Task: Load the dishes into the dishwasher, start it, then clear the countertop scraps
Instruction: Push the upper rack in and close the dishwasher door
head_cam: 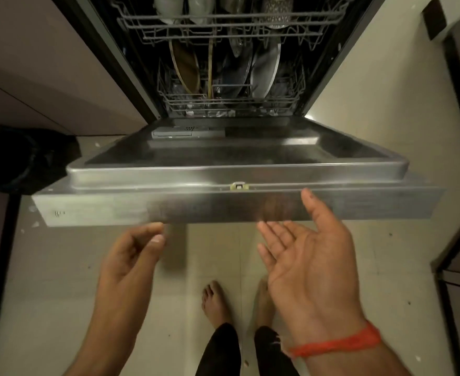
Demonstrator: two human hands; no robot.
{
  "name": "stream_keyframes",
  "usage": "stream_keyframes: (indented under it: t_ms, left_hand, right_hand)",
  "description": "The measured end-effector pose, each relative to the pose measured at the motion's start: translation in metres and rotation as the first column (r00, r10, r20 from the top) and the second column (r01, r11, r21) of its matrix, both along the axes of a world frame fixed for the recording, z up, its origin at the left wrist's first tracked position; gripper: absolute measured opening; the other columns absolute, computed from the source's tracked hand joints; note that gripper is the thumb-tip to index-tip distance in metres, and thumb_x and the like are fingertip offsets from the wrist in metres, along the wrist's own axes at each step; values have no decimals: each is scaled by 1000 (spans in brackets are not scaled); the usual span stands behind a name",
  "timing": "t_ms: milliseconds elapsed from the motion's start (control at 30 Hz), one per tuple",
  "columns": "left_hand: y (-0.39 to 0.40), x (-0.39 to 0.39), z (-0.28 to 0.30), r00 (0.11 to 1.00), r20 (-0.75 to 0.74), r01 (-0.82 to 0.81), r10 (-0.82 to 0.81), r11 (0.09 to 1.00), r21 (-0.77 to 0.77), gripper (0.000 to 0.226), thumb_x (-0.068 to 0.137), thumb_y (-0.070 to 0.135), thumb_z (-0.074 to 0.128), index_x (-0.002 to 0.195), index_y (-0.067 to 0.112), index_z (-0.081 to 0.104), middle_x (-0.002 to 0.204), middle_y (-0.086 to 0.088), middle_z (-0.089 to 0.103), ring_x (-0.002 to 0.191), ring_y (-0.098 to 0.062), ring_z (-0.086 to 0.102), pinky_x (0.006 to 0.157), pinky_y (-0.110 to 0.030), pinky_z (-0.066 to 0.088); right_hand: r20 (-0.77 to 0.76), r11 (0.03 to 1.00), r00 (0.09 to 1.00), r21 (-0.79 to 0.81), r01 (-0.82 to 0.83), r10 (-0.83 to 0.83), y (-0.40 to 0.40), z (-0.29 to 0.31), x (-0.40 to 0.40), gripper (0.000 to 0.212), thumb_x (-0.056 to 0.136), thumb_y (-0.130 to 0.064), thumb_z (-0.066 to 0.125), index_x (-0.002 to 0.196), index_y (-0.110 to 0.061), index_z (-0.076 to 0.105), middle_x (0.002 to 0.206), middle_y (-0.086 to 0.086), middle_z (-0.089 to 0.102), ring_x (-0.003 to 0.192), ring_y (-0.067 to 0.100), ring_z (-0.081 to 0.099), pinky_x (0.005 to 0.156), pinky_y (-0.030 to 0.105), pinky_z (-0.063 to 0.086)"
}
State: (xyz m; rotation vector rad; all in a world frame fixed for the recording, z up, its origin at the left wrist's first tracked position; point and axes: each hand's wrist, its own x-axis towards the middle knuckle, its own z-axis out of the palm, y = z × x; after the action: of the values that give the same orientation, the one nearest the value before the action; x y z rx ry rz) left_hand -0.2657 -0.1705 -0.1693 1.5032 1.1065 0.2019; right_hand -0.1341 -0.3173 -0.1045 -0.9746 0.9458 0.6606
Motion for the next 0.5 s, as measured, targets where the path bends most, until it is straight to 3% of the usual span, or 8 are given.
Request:
stream_keyframes:
  t_ms: [67, 133, 167, 233, 300, 433, 500]
  left_hand:
    - [8, 12, 13, 973, -17, 222, -232, 908, 356, 24, 100, 15, 65, 115, 34, 68, 119, 11, 71, 119, -10, 64, 104, -31, 48]
    - [22, 30, 21, 912, -126, 371, -390, 653, 661, 37, 97, 25, 69, 133, 28, 60, 138, 8, 58, 133, -10, 49, 113, -27, 36]
    - [30, 41, 22, 887, -182, 409, -424, 538, 737, 52, 93, 30, 73, 141, 26, 55, 147, 1, 49, 140, -15, 41, 118, -26, 27]
    - [46, 64, 21, 857, -309, 473, -413, 391, 790, 86, 83, 39, 82, 156, 29, 37, 163, -9, 23, 152, -26, 20, 124, -36, 14]
    - [61, 86, 19, 846, -386, 504, -368, 314, 805, 107, 76, 48, 85, 162, 31, 22, 169, -15, 1, 157, -33, 0, 125, -52, 6]
    - [82, 123, 27, 853, -393, 487, -343, 255, 835, 113, 75, 86, 56, 164, 31, 14, 169, -22, -10, 157, -37, -13, 124, -58, -4]
    - [88, 135, 33, 855, -394, 485, -336, 253, 837, 118, 70, 92, 50, 164, 33, 11, 168, -23, -12, 157, -38, -15, 124, -61, -5]
  right_hand:
    - [43, 999, 999, 41, -22, 20, 5, 14, 14, 105, 69, -50, 65, 158, -12, 26, 155, 16, 41, 132, 24, 53, 119, 44, 30]
    - [76, 997, 996, 67, -46, 41, 9, 22, 27, 109, 71, -51, 65, 159, -6, 18, 159, 18, 36, 136, 24, 49, 120, 43, 29]
    - [98, 995, 994, 77, -58, 50, 10, 26, 32, 110, 72, -51, 64, 159, -3, 16, 159, 18, 35, 137, 24, 49, 120, 43, 28]
    - [145, 992, 987, 92, -89, 75, 13, 31, 41, 112, 71, -51, 64, 158, -1, 16, 158, 19, 35, 138, 24, 47, 120, 42, 28]
    - [183, 986, 976, 93, -138, 120, 14, 31, 49, 110, 74, -51, 64, 158, 0, 15, 158, 19, 36, 140, 24, 45, 121, 43, 27]
    - [249, 961, 936, 55, -270, 248, 16, 29, 70, 88, 91, -47, 57, 159, -7, 18, 159, 20, 35, 142, 27, 43, 120, 43, 28]
    - [312, 926, 880, 7, -378, 357, 17, 29, 81, 80, 93, -45, 57, 159, -15, 23, 158, 18, 35, 141, 26, 44, 119, 42, 31]
